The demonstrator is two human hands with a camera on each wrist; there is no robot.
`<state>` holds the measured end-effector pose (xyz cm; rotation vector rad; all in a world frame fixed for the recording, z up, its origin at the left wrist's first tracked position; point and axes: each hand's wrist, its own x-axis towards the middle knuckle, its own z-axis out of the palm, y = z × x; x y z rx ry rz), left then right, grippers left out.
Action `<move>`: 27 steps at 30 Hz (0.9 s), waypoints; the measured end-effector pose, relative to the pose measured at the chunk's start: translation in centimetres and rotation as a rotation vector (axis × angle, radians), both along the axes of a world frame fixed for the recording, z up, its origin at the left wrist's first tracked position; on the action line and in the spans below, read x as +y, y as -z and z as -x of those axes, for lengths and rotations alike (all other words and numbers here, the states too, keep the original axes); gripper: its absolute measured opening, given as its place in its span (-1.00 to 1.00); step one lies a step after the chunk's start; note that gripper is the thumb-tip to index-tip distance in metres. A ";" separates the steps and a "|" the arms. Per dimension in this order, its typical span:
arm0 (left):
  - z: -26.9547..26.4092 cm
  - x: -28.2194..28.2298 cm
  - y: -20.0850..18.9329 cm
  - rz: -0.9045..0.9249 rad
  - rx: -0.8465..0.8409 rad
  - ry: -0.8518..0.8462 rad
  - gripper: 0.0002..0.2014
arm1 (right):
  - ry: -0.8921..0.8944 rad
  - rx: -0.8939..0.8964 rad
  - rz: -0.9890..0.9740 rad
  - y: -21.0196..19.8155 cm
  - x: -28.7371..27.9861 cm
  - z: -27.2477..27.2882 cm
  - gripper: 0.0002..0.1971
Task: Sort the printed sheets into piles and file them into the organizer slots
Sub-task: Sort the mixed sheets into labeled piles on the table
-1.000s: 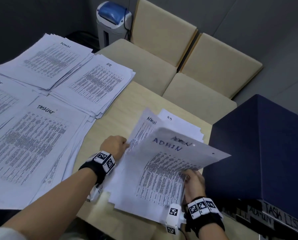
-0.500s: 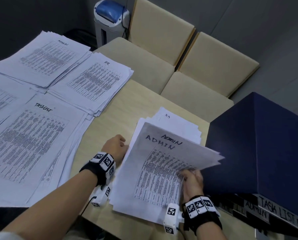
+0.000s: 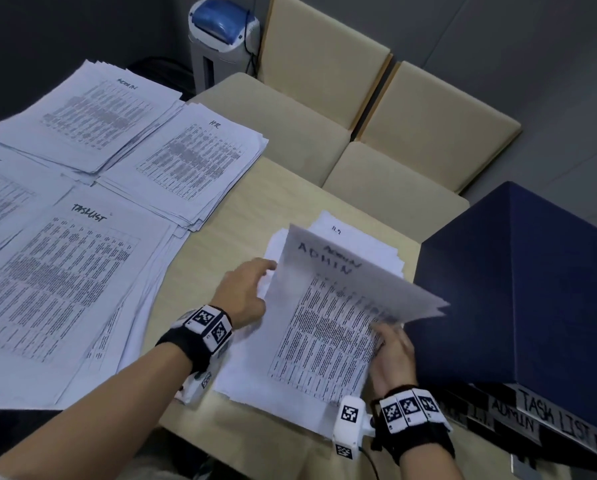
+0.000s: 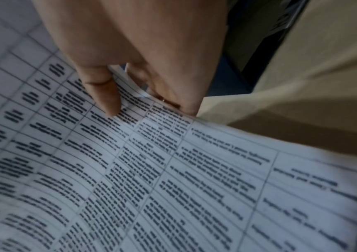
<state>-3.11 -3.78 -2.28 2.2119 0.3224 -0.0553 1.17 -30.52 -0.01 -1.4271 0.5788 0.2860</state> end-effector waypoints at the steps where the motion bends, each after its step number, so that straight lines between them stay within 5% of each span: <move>1: -0.2 -0.1 -0.8 0.095 -0.015 0.041 -0.41 | -0.023 -0.015 -0.028 -1.0 0.6 -0.4 -0.84; 7: -3.2 -0.4 -7.3 0.361 -0.303 -0.132 -0.74 | -0.139 -0.363 0.016 -7.9 4.3 -3.0 -0.77; 11: -4.4 -1.1 -10.9 0.434 -0.472 -0.244 -0.74 | -0.072 -0.600 0.040 -9.8 5.8 -3.4 -0.69; 15: -3.7 -1.2 -8.3 0.486 -0.275 -0.272 -0.49 | -0.130 -0.571 0.213 -5.8 6.0 -2.7 -0.67; 19: -2.6 -1.0 -4.2 0.331 -0.077 -0.273 -0.67 | -0.258 -0.443 0.530 -1.1 6.3 -2.2 -0.65; 23: -1.7 0.8 -4.6 0.487 -0.158 -0.355 -0.65 | -0.225 -0.570 0.455 -3.2 9.2 -2.8 -0.63; 27: 0.7 5.7 -5.9 0.547 -0.205 -0.498 -0.67 | -0.319 -0.641 0.309 -5.6 13.5 -2.3 -0.83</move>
